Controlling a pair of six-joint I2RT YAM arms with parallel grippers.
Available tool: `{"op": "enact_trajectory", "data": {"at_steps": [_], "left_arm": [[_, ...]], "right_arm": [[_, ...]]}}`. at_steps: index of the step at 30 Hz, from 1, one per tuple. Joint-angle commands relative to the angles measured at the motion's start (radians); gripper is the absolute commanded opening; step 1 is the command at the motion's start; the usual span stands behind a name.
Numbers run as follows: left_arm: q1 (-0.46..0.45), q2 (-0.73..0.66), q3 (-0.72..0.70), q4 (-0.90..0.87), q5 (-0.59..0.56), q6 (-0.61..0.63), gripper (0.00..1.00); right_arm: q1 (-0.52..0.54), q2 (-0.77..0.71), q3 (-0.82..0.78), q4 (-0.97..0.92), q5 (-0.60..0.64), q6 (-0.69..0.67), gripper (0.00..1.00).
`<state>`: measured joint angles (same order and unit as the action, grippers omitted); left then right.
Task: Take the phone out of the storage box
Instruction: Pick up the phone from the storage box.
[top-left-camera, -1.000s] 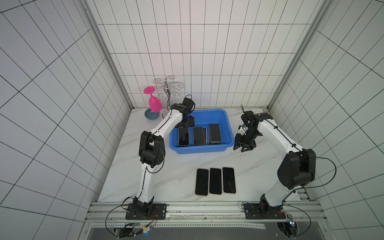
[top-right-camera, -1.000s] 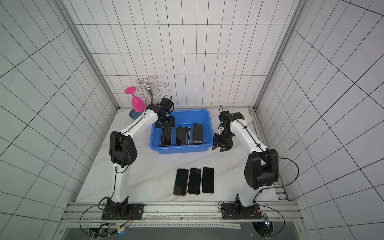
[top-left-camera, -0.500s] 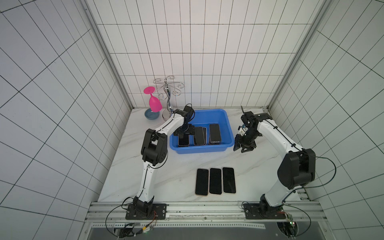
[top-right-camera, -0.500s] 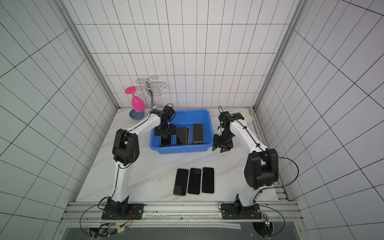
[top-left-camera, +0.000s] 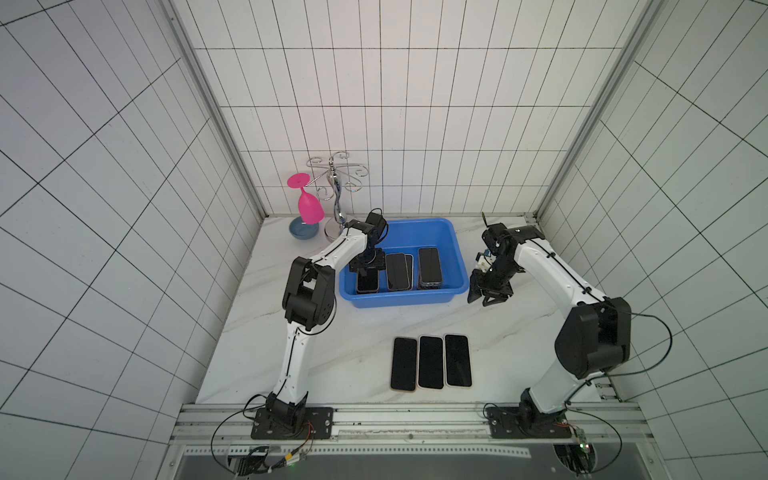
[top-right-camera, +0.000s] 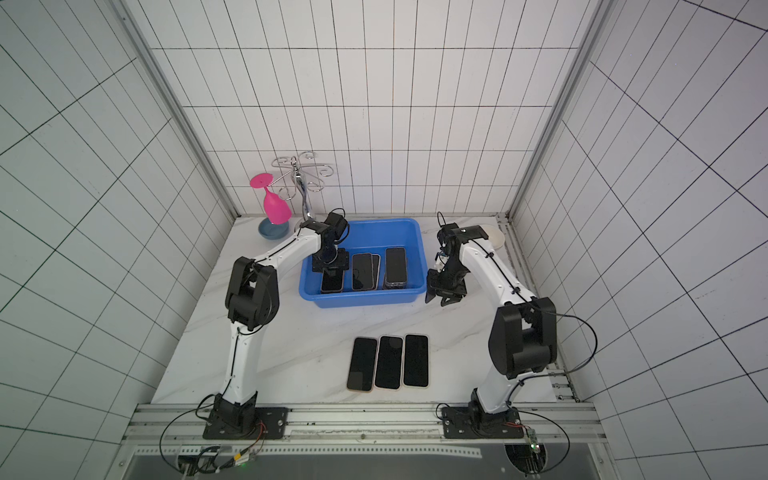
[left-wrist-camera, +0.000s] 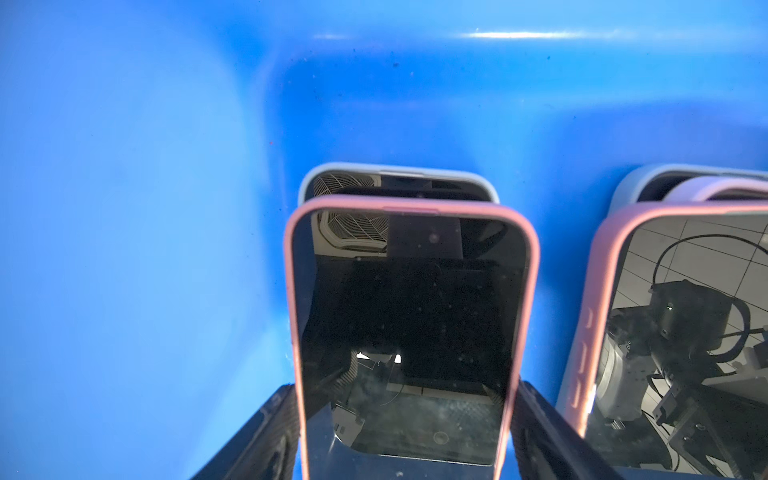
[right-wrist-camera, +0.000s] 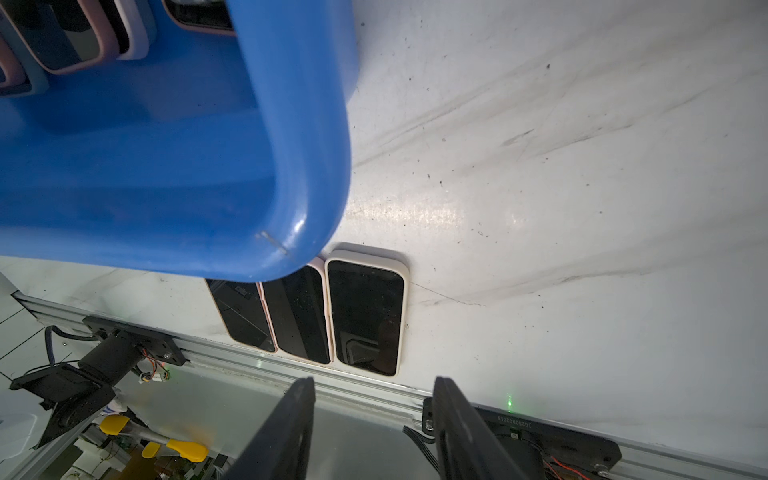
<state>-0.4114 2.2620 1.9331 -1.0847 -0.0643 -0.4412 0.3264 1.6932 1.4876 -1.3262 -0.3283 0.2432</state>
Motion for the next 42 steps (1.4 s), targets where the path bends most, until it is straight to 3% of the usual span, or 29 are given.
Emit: {"op": "enact_trajectory", "data": {"at_steps": [1, 6, 16, 17, 20, 23, 39, 42], "left_arm": [[0.003, -0.004, -0.018, 0.045, 0.024, 0.01, 0.59], [0.005, -0.045, 0.025, 0.013, 0.029, 0.027, 0.52], [0.004, -0.1, 0.085, -0.052, 0.035, 0.067, 0.48], [0.006, -0.093, 0.087, -0.06, 0.032, 0.067, 0.55], [0.011, -0.093, 0.061, -0.061, 0.018, 0.065, 0.87], [0.018, -0.097, 0.0, -0.01, 0.024, 0.064, 0.97], [0.022, -0.022, -0.082, 0.049, 0.038, 0.047, 0.97], [0.022, -0.019, -0.083, 0.049, 0.035, 0.048, 0.87]], "right_arm": [[-0.009, 0.018, 0.031, -0.026, 0.007, -0.007, 0.49], [-0.01, 0.021, 0.063, -0.027, 0.006, -0.004, 0.48], [-0.022, 0.104, 0.269, -0.033, -0.087, 0.01, 0.48], [-0.021, 0.121, 0.292, -0.043, -0.088, 0.008, 0.48], [-0.021, 0.149, 0.333, -0.064, -0.098, -0.003, 0.49], [-0.021, 0.148, 0.322, -0.062, -0.1, -0.01, 0.5], [-0.023, 0.135, 0.263, -0.057, -0.089, -0.03, 0.5], [-0.023, 0.137, 0.26, -0.057, -0.084, -0.031, 0.5]]}}
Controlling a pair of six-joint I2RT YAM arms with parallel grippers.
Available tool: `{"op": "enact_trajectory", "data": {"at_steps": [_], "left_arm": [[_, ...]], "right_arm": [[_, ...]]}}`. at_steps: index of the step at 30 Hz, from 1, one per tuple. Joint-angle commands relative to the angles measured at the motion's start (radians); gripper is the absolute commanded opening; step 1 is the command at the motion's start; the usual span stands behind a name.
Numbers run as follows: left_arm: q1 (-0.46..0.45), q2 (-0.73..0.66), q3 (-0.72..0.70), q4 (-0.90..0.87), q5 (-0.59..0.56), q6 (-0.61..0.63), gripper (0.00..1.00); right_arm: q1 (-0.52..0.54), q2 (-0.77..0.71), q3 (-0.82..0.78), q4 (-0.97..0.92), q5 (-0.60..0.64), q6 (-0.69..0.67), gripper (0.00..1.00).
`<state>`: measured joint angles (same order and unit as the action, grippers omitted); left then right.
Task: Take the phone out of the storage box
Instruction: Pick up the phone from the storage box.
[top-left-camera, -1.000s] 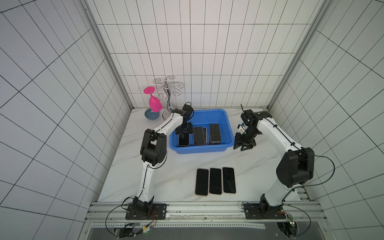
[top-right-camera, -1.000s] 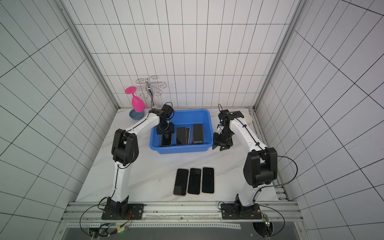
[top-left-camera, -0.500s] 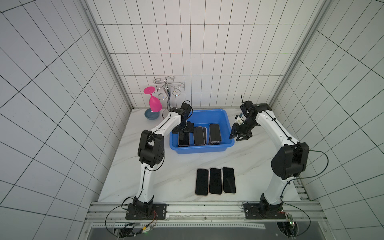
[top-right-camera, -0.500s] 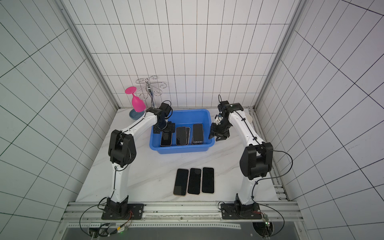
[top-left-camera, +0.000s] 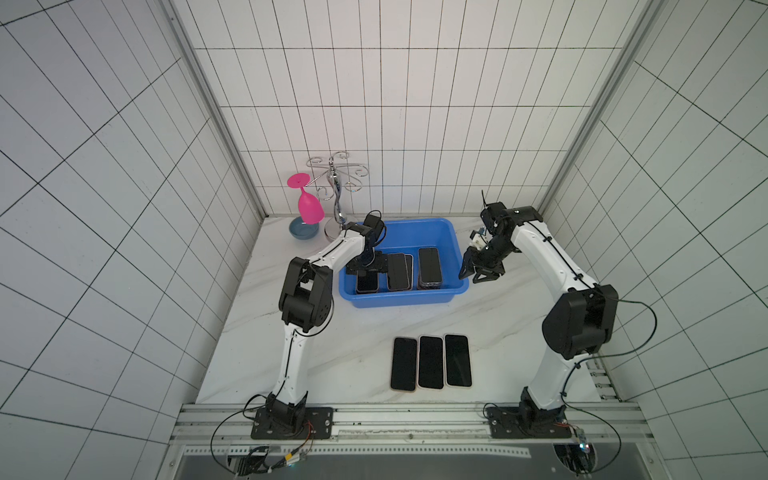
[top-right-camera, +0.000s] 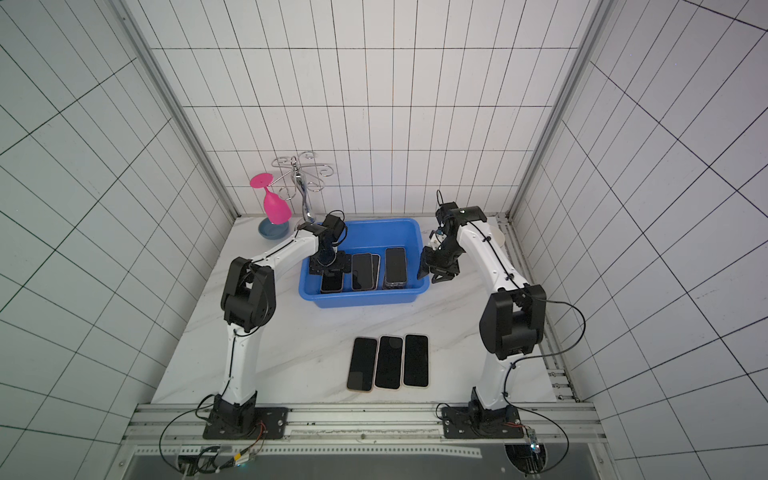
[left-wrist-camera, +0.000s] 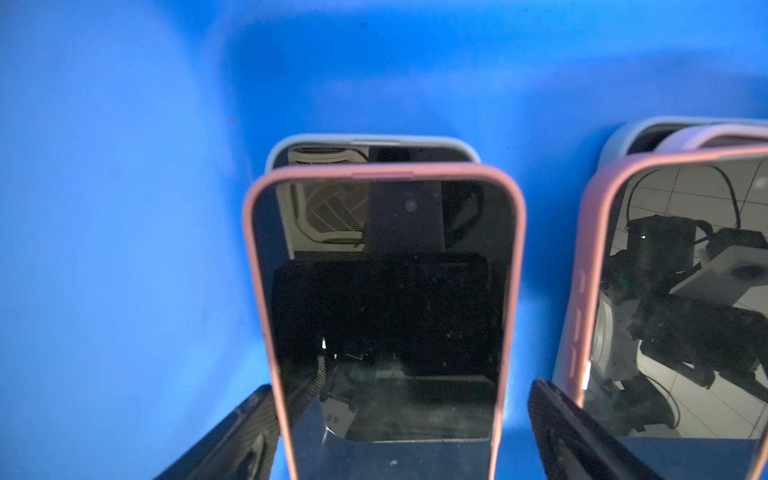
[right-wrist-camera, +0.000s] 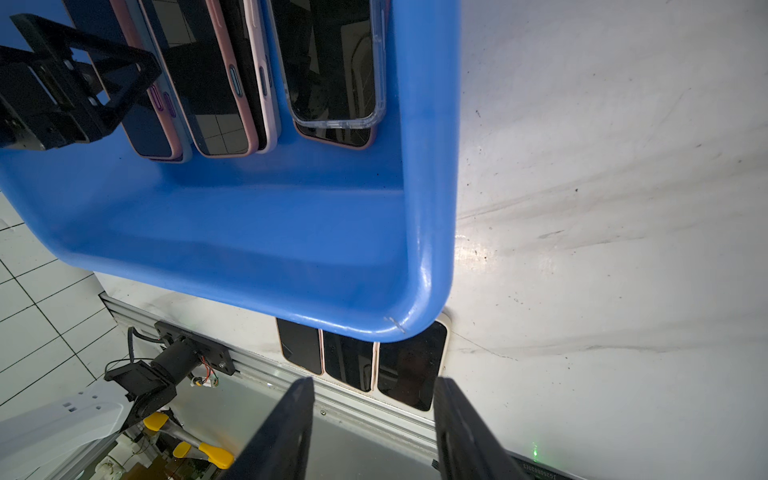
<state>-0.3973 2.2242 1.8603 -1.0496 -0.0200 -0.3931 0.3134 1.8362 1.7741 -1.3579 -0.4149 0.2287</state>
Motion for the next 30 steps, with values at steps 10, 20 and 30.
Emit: {"op": "enact_trajectory", "data": {"at_steps": [10, 20, 30], "left_arm": [[-0.001, -0.055, 0.083, -0.032, -0.013, 0.013, 0.53], [-0.065, -0.151, 0.229, -0.152, 0.119, 0.085, 0.47], [-0.124, -0.222, 0.174, -0.129, 0.231, 0.086, 0.46]], "right_arm": [[-0.013, 0.001, 0.008, -0.026, 0.021, -0.015, 0.49], [-0.08, 0.154, 0.323, -0.009, -0.27, 0.009, 0.51], [-0.004, 0.441, 0.64, 0.282, -0.607, 0.295, 0.57]]}}
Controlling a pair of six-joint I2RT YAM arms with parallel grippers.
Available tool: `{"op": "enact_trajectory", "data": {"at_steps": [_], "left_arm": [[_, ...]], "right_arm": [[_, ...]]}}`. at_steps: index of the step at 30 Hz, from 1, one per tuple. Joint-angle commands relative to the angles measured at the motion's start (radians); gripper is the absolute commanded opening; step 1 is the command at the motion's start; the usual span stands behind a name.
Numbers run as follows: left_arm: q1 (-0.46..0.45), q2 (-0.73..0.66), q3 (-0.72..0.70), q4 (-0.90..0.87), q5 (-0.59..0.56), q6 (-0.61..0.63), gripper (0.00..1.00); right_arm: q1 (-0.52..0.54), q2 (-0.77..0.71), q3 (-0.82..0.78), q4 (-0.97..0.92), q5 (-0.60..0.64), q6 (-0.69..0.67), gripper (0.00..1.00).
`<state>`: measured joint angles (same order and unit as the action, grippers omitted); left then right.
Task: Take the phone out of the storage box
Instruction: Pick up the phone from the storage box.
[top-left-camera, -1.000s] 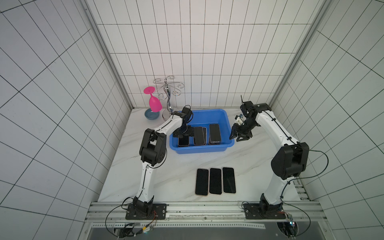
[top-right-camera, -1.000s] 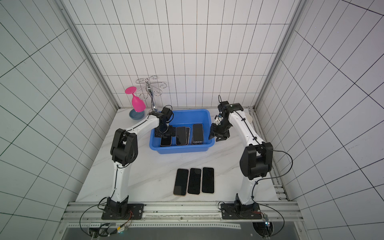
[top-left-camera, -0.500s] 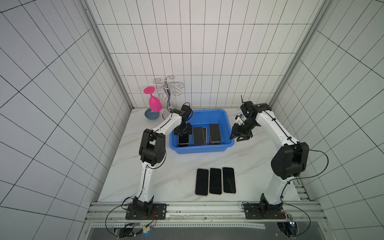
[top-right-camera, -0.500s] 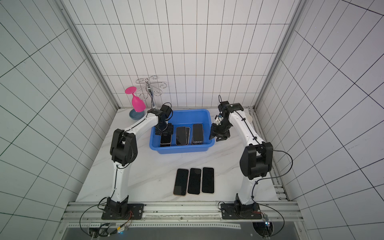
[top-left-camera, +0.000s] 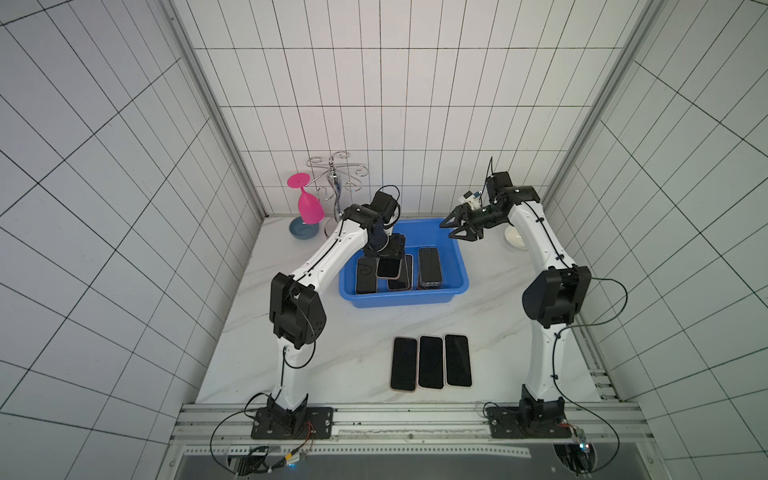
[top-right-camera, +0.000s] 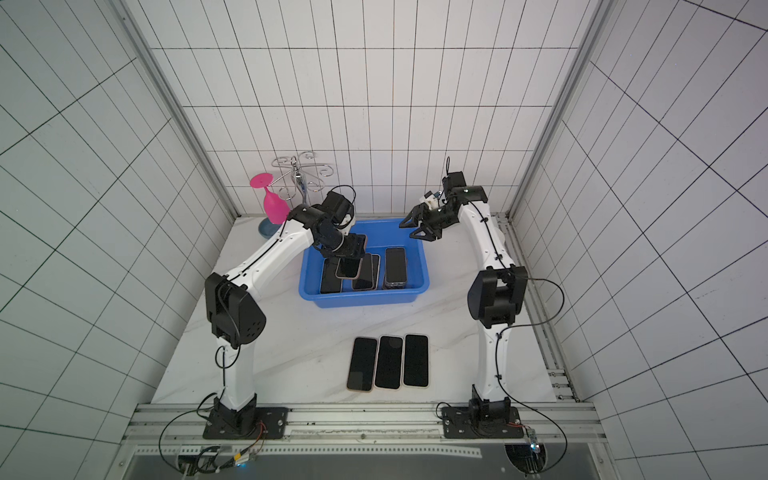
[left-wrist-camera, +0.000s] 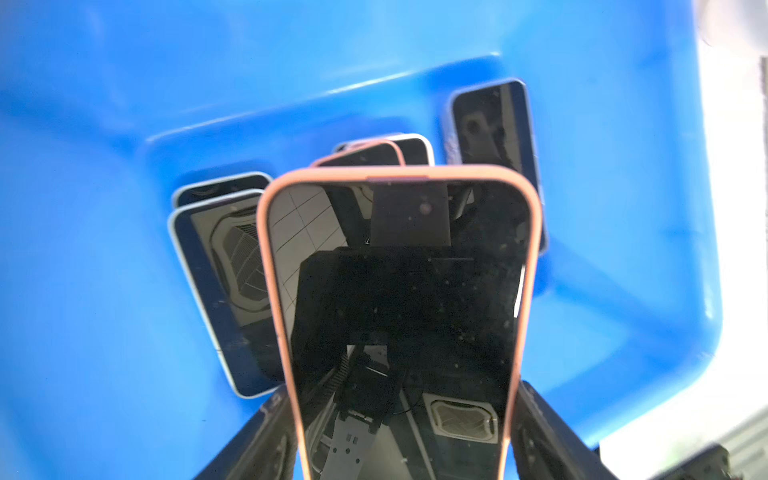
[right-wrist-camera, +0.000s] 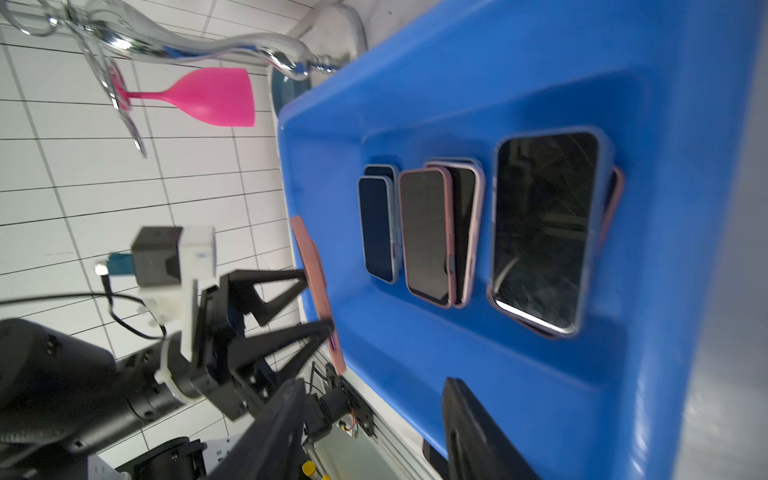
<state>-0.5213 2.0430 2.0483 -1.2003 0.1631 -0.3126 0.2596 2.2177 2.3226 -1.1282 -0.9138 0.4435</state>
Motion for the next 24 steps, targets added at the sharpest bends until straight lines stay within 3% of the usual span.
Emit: {"op": "enact_trajectory", "data": {"at_steps": [1, 10, 16, 19, 22, 24], "left_arm": [[-0.002, -0.042, -0.014, 0.022, 0.053, 0.005, 0.46], [-0.011, -0.041, -0.03, 0.035, 0.078, 0.004, 0.45], [-0.017, -0.04, -0.025, 0.044, 0.114, 0.012, 0.45], [-0.017, -0.045, -0.023, 0.045, 0.129, 0.02, 0.45], [-0.016, -0.051, -0.028, 0.057, 0.173, 0.03, 0.44], [-0.017, -0.06, -0.035, 0.08, 0.203, 0.027, 0.45]], "right_arm": [[0.064, 0.074, 0.107, 0.04, -0.109, 0.074, 0.57], [0.175, 0.052, -0.067, 0.007, -0.091, -0.019, 0.57], [0.227, 0.081, -0.067, -0.092, -0.061, -0.098, 0.53], [0.232, 0.074, -0.074, -0.101, -0.067, -0.113, 0.42], [0.23, 0.052, -0.097, -0.101, -0.087, -0.129, 0.18], [0.227, 0.024, -0.125, -0.101, -0.098, -0.134, 0.07]]}}
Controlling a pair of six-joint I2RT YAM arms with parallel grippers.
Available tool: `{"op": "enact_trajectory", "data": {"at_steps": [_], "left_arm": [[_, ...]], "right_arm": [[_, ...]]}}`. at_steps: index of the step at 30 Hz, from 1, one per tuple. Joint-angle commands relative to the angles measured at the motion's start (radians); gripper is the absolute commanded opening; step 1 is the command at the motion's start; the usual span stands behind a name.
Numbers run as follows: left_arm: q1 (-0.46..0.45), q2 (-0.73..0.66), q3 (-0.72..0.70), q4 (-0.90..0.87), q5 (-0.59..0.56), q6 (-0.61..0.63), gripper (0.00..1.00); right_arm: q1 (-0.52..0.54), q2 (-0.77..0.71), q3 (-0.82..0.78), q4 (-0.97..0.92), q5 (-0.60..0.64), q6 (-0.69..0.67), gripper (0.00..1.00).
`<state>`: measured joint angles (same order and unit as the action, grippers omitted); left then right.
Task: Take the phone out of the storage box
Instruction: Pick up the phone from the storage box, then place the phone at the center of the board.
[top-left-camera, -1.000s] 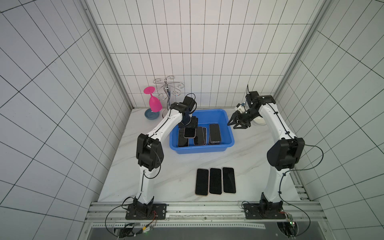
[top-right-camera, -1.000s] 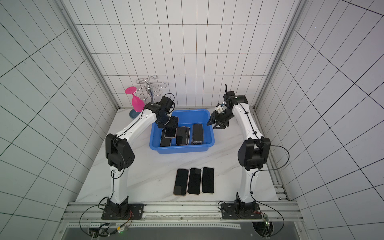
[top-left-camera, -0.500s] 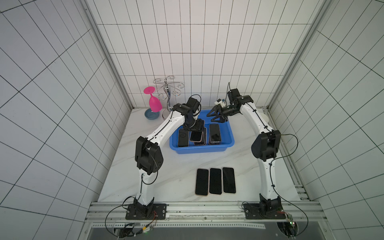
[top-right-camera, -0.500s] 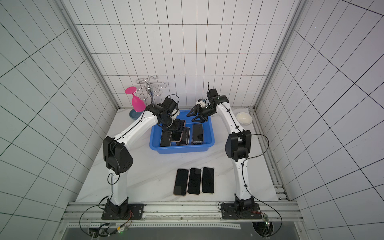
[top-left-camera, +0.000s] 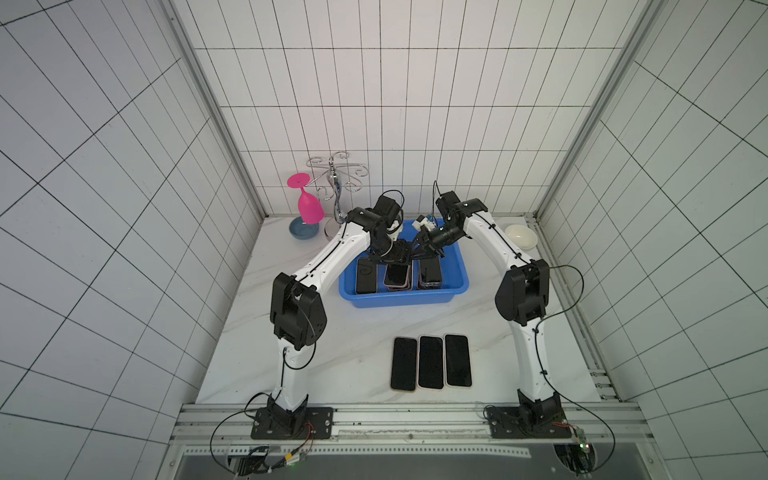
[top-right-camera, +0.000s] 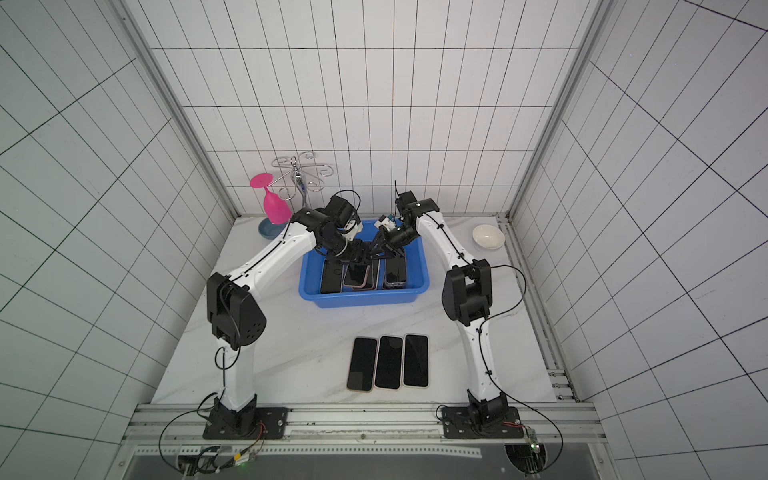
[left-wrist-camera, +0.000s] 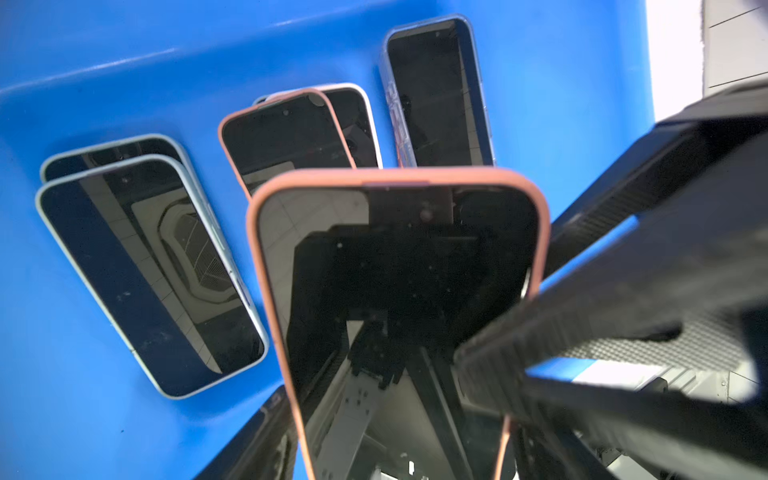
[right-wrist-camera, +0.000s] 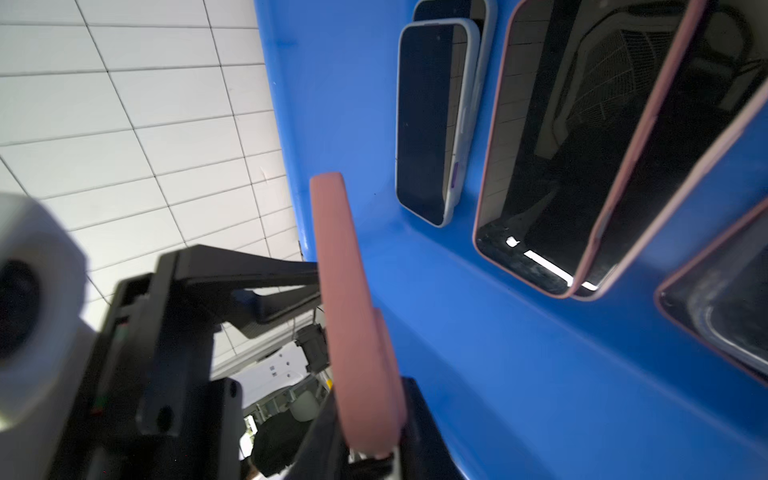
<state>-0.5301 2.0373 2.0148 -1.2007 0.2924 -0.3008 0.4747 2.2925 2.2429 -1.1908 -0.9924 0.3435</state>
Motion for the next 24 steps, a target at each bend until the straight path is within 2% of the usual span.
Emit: {"op": "enact_trajectory", "data": {"at_steps": [1, 3, 7, 8, 12, 16, 20, 24], "left_arm": [[-0.007, -0.058, -0.005, 0.093, 0.091, 0.012, 0.45], [-0.007, -0.064, -0.007, 0.125, 0.161, 0.007, 0.51], [0.006, -0.102, -0.051, 0.226, 0.283, -0.028, 0.92], [0.019, -0.12, -0.075, 0.267, 0.317, -0.051, 0.98], [0.104, -0.192, -0.197, 0.47, 0.441, -0.198, 0.98], [0.186, -0.235, -0.298, 0.611, 0.418, -0.301, 0.98], [0.19, -0.223, -0.292, 0.609, 0.403, -0.298, 0.98], [0.183, -0.214, -0.302, 0.577, 0.363, -0.268, 0.98]], "right_arm": [[0.011, -0.065, -0.063, -0.039, -0.018, -0.036, 0.04], [0.005, -0.121, -0.105, -0.053, 0.028, -0.049, 0.0], [-0.055, -0.289, -0.253, -0.053, 0.142, -0.03, 0.0], [-0.084, -0.348, -0.311, -0.058, 0.184, -0.026, 0.0], [-0.191, -0.559, -0.483, -0.193, 0.412, -0.072, 0.0], [-0.241, -0.725, -0.696, -0.283, 0.607, -0.086, 0.0], [-0.249, -0.798, -0.898, -0.275, 0.661, -0.07, 0.0], [-0.244, -0.767, -1.02, -0.266, 0.716, -0.105, 0.0]]}}
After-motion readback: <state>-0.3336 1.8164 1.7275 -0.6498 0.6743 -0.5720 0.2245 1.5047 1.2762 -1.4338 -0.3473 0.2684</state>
